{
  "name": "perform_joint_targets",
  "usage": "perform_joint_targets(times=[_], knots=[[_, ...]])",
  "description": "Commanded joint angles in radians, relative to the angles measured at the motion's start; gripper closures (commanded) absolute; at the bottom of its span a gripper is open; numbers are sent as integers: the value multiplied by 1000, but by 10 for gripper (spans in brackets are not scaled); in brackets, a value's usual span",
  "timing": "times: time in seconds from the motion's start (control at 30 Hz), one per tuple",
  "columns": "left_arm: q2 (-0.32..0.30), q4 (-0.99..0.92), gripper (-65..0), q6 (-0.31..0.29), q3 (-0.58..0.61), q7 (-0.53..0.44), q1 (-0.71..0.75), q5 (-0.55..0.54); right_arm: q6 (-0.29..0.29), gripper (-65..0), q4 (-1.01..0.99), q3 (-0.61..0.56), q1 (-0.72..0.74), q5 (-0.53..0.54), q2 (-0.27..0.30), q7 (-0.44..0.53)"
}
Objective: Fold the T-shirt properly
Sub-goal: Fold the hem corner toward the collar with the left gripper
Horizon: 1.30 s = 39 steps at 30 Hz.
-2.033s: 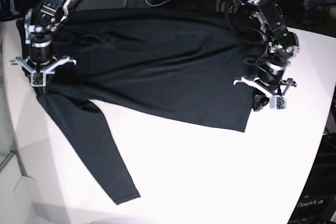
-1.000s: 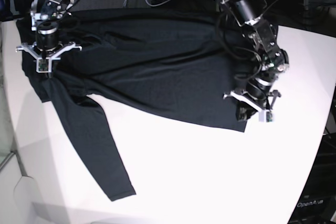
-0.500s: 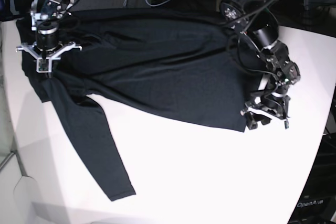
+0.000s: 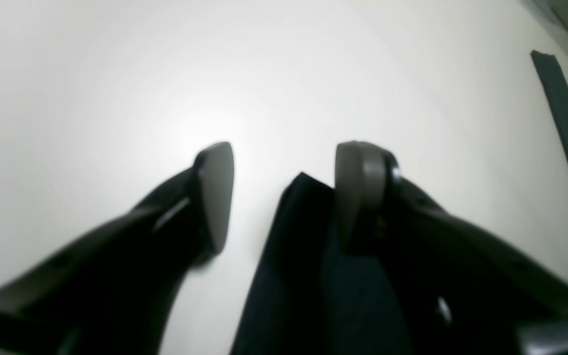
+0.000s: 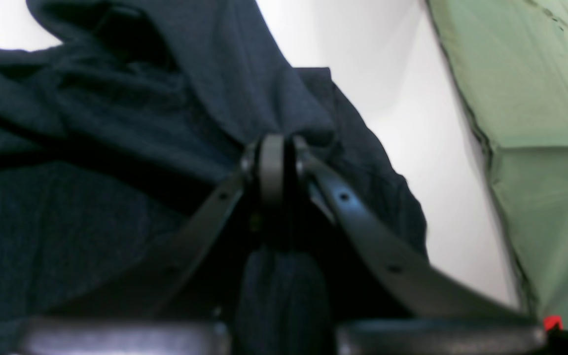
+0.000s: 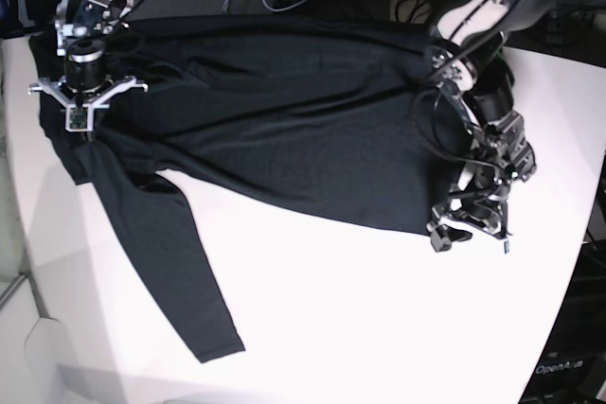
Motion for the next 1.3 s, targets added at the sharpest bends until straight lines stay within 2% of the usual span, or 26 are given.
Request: perform_joint_targets(times=[0.0, 0.23, 0.43, 0.77, 0.9, 1.1, 1.27], knots=[[-5, 11, -321, -14, 3, -26, -32, -17, -5, -10, 16, 2, 7, 16, 7, 24], [0, 10, -305, -14, 14, -20, -32, -15, -5, -10, 17, 2, 17, 16, 7, 24], [-9, 0, -134, -14, 140, -20, -12, -17, -5, -10, 22, 2, 20, 16, 7, 24], [-9, 8, -5, -14, 144, -21, -3, -24, -5, -10, 20, 2, 20, 16, 7, 24], [-11, 20, 0, -14, 143, -26, 2, -26, -5, -10, 17, 2, 21, 16, 7, 24], [23, 247, 0, -14, 146, -20, 106, -97, -5, -10, 17, 2, 21, 16, 7, 24], [41, 375, 0, -14, 152, -18, 183, -107, -5, -10, 17, 2, 21, 16, 7, 24]])
